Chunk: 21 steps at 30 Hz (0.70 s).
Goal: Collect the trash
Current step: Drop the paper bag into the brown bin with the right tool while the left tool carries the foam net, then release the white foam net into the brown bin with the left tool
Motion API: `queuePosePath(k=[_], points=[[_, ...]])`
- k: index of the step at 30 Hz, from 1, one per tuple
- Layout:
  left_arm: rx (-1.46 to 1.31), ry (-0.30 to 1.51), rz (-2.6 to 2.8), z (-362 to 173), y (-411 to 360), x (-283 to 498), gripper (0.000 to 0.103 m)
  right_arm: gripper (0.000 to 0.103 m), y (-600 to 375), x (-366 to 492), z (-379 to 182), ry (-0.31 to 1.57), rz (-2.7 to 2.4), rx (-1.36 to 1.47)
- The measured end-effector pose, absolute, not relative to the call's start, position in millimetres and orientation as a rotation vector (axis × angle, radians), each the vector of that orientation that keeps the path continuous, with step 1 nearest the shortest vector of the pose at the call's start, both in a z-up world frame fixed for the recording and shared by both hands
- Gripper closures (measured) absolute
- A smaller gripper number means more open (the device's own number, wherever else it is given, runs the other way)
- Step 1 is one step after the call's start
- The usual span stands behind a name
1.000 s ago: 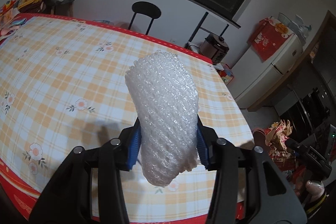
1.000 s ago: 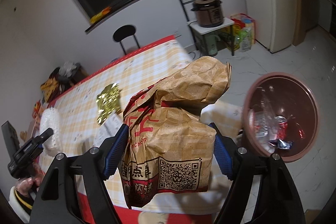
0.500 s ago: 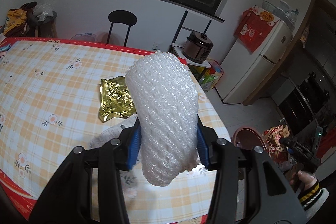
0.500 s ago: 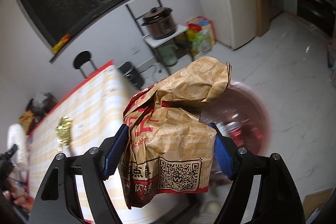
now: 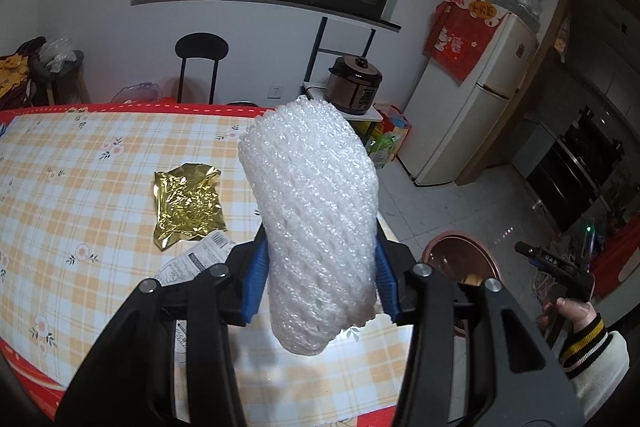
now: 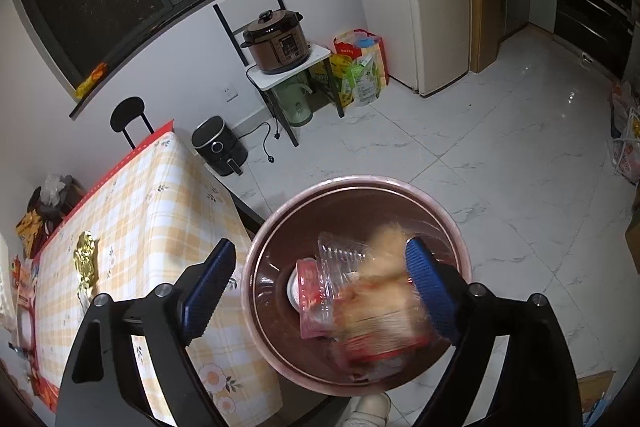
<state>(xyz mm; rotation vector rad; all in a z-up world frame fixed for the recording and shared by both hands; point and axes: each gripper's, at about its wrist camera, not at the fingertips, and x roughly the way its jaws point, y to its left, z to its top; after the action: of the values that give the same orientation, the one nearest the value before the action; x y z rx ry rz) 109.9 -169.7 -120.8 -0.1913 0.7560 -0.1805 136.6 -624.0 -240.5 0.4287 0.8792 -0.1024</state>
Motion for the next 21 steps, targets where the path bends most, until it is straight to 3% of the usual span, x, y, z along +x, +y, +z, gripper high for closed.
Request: queuePosePath(k=[5, 21], points=[[-0.165, 0.756, -0.227, -115.0, -187.4, 111.5, 0.055, 0.005, -624.6, 129.8, -216.1, 0.820, -0.105, 0.407], [-0.108, 0.790, -0.514, -127.5, -313.6, 131.1, 0.053, 0.005, -663.0, 63.2, -151.2, 0.698, -0.166, 0.324]])
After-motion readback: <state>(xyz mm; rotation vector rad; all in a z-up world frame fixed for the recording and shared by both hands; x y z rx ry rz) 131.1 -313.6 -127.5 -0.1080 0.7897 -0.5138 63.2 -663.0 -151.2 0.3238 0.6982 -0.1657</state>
